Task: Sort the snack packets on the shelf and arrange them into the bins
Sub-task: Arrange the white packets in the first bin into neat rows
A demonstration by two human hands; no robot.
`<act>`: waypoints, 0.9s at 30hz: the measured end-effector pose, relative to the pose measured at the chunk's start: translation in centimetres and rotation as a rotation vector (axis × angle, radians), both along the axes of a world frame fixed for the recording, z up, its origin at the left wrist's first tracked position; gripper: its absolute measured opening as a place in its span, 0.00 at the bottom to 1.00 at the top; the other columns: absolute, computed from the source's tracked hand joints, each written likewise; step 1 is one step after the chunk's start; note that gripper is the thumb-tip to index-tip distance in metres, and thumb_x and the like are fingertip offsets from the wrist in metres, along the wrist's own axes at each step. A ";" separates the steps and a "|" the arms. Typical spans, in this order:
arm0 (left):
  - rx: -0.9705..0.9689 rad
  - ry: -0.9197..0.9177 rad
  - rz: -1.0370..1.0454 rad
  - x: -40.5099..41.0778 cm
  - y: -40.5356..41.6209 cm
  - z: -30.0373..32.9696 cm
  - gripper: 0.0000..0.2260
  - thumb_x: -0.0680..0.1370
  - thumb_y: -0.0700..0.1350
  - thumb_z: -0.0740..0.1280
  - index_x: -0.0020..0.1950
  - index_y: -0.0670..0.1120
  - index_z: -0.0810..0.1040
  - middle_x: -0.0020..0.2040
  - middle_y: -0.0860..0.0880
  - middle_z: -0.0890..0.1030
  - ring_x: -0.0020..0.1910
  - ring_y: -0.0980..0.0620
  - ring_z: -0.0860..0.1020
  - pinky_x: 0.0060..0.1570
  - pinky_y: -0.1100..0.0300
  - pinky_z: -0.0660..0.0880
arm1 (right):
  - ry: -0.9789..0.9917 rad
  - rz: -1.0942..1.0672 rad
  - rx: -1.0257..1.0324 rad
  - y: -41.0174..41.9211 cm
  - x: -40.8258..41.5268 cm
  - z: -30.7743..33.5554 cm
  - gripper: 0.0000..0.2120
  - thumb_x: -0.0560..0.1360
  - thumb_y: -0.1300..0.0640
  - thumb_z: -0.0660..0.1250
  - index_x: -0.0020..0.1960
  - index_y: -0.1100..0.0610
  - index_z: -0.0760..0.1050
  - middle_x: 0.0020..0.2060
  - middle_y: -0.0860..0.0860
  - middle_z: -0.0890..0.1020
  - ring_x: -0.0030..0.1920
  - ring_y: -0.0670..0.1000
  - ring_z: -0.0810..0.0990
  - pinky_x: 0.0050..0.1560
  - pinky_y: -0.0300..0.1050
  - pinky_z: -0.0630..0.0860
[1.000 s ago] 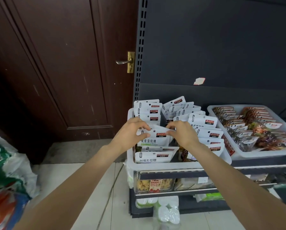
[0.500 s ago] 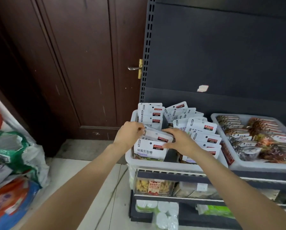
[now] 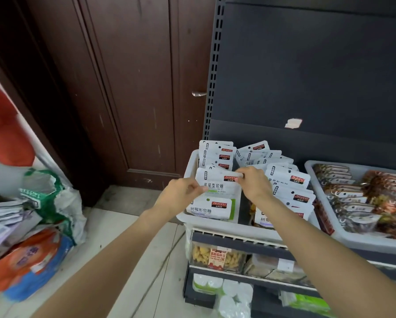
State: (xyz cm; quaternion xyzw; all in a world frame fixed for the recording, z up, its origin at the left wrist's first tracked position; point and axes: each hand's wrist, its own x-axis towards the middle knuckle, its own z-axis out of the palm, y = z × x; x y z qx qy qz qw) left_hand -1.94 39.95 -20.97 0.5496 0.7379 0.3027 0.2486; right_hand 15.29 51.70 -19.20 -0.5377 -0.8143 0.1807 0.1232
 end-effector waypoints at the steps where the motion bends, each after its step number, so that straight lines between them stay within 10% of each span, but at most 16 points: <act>1: -0.008 -0.037 -0.044 0.1 -0.2 0.1 0.11 0.73 0.57 0.69 0.45 0.50 0.79 0.43 0.56 0.80 0.43 0.61 0.77 0.41 0.66 0.71 | 0.007 0.003 -0.013 0.2 0.0 -0.1 0.11 0.79 0.59 0.62 0.58 0.51 0.78 0.53 0.52 0.81 0.52 0.54 0.78 0.46 0.47 0.75; 9: -0.128 0.264 -0.193 -1.0 0.3 -0.9 0.06 0.76 0.45 0.69 0.52 0.49 0.81 0.49 0.51 0.82 0.46 0.50 0.79 0.48 0.53 0.77 | -0.090 0.070 0.118 0.7 0.3 -0.3 0.06 0.77 0.53 0.65 0.53 0.51 0.79 0.47 0.51 0.83 0.47 0.53 0.80 0.44 0.48 0.78; 17: 0.007 0.002 0.124 0.0 3.6 0.0 0.10 0.77 0.47 0.68 0.54 0.44 0.77 0.49 0.47 0.81 0.49 0.49 0.79 0.49 0.55 0.76 | 0.016 0.068 0.113 1.5 -0.6 -0.4 0.05 0.77 0.52 0.65 0.48 0.52 0.78 0.43 0.48 0.83 0.44 0.50 0.80 0.41 0.44 0.75; 27: -0.102 0.139 0.042 -0.9 6.6 -0.7 0.10 0.74 0.39 0.71 0.54 0.47 0.80 0.55 0.47 0.78 0.55 0.48 0.78 0.56 0.54 0.75 | 0.021 0.159 -0.055 2.3 -0.8 -0.2 0.25 0.78 0.59 0.64 0.73 0.54 0.63 0.71 0.54 0.64 0.72 0.53 0.62 0.68 0.41 0.54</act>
